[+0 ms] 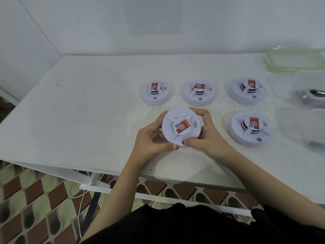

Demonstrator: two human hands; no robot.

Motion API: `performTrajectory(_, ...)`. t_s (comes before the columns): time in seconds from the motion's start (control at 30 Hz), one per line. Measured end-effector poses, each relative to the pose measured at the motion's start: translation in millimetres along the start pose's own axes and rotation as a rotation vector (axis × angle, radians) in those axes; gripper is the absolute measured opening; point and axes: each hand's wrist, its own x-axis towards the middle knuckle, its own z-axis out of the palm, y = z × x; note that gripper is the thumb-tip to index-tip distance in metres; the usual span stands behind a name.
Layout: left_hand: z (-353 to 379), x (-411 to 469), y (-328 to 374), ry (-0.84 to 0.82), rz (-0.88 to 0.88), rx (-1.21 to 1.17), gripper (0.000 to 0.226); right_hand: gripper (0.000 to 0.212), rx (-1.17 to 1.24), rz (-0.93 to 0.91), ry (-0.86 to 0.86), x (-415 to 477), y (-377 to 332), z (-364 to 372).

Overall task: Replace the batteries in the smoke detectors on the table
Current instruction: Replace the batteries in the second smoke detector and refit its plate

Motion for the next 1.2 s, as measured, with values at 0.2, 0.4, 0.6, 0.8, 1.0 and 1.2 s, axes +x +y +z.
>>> performTrajectory(0.2, 0.2, -0.2, 0.4, -0.002, 0.0, -0.014, 0.087, 0.075, 0.0, -0.005, -0.001, -0.9, -1.0, 0.4)
performTrajectory(0.4, 0.1, -0.2, 0.2, -0.007, 0.005, -0.024, 0.087, 0.076, 0.002, 0.0, -0.011, -2.0, -2.4, 0.5)
performTrajectory(0.6, 0.3, -0.3, 0.8, -0.004, 0.027, -0.007, 0.087, 0.077, 0.007, 0.006, -0.018, -1.5, -3.7, 0.3)
performTrajectory(0.8, 0.3, -0.1, 1.3, -0.01, 0.031, 0.0, 0.087, 0.077, -0.008, 0.009, -0.015, -1.3, -3.2, -0.2)
performTrajectory(1.0, -0.1, 0.0, 1.4, -0.011, 0.021, 0.006, 0.088, 0.075, 0.001, 0.016, -0.018, -0.7, -3.1, -0.3)
performTrajectory(1.2, -0.1, 0.4, 0.2, -0.012, 0.014, -0.001, 0.089, 0.075, -0.006, 0.015, -0.024, -1.1, -4.0, -0.3)
